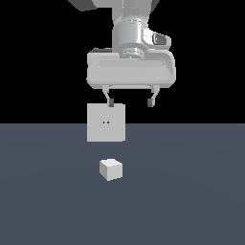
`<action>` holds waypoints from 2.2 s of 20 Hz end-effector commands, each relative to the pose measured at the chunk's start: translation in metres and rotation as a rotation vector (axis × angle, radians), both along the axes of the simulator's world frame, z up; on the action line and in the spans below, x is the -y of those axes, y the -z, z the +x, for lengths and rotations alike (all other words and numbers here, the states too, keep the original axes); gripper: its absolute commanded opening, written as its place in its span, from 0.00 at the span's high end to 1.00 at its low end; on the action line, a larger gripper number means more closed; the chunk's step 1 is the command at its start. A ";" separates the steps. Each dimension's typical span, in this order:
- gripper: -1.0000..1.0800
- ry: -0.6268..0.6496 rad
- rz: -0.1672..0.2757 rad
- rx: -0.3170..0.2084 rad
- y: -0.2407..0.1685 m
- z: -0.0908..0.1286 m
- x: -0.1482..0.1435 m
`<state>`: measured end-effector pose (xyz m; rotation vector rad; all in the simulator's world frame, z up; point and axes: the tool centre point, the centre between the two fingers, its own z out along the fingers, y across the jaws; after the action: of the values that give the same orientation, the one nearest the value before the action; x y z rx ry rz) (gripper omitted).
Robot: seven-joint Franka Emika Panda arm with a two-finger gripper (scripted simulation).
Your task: Plug the charger into the wall socket.
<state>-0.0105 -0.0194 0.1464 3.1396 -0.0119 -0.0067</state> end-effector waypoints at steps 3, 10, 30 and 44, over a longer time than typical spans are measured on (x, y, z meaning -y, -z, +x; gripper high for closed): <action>0.04 -0.046 0.007 0.031 0.006 -0.005 -0.005; 0.04 -0.155 0.025 0.104 0.022 -0.017 -0.014; 0.04 -0.464 0.082 0.312 0.070 -0.049 -0.038; 0.04 -0.540 0.100 0.359 0.084 -0.055 -0.043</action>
<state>-0.0656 0.0228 0.0627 3.0746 0.8433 0.5635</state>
